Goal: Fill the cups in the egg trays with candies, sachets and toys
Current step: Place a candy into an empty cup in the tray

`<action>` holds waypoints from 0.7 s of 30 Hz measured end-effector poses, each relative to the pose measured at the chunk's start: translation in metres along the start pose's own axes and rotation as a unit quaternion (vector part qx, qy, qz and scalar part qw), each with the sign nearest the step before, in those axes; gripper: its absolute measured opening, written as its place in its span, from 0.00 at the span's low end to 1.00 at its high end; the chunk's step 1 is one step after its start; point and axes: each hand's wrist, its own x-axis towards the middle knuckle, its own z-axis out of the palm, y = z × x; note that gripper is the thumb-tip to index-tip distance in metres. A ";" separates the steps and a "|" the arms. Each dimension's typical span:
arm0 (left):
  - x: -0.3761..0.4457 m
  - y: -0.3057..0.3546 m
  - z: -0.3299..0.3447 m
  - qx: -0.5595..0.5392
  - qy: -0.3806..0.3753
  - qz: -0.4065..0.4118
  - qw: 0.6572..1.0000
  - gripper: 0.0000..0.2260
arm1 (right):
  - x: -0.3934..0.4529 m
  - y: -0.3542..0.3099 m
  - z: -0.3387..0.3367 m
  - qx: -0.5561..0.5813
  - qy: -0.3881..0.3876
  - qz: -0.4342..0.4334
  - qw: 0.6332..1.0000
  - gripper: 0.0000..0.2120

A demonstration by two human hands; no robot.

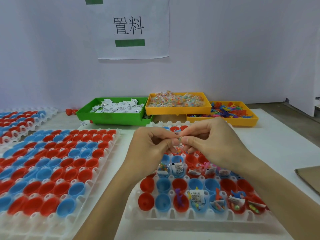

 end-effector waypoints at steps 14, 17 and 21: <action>-0.001 0.001 -0.007 -0.007 -0.039 -0.039 0.998 0.03 | -0.003 -0.004 -0.003 -0.007 -0.027 -0.010 1.000 0.05; -0.002 0.002 -0.008 -0.006 -0.054 -0.036 0.998 0.02 | -0.003 -0.007 -0.007 -0.023 -0.040 -0.019 0.999 0.04; -0.002 0.004 -0.006 -0.022 -0.016 -0.015 1.000 0.04 | -0.003 -0.011 -0.017 -0.047 -0.077 -0.028 0.996 0.06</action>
